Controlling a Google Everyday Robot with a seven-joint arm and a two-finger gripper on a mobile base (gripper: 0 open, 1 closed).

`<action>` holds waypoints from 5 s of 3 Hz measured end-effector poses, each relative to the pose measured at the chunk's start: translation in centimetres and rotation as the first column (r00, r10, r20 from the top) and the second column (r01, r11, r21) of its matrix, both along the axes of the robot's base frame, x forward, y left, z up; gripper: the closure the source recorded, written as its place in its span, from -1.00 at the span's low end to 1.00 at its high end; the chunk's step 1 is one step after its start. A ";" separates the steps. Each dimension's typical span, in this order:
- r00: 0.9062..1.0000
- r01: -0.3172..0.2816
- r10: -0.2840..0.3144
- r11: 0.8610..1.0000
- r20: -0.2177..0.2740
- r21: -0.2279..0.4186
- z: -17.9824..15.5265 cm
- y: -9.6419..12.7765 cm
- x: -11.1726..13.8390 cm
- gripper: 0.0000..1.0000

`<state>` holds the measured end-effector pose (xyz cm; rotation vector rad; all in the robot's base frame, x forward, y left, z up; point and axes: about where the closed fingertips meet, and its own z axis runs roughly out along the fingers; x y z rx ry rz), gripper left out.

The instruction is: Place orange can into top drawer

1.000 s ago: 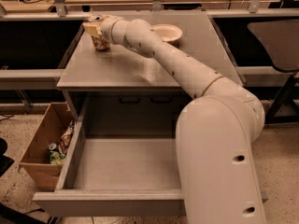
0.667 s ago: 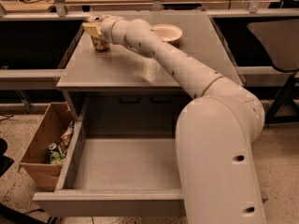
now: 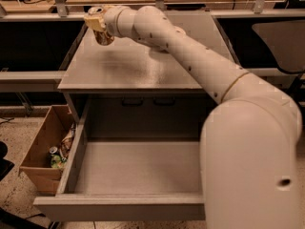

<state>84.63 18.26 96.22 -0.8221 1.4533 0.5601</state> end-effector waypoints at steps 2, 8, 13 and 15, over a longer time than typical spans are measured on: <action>0.988 -0.140 0.141 0.990 0.066 -0.028 6.0 -2.2 -16.8 1.00; 0.937 -0.333 0.345 0.930 -0.054 0.155 -10.5 -9.8 -40.4 1.00; 0.801 -0.597 0.591 0.801 -0.096 -0.052 -26.6 -8.5 -37.3 1.00; 0.805 -0.591 0.585 0.805 -0.097 -0.052 -26.7 -8.5 -37.1 0.02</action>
Offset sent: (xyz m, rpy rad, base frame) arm -0.3114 -0.1645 0.0270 -0.0539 -0.0030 0.1296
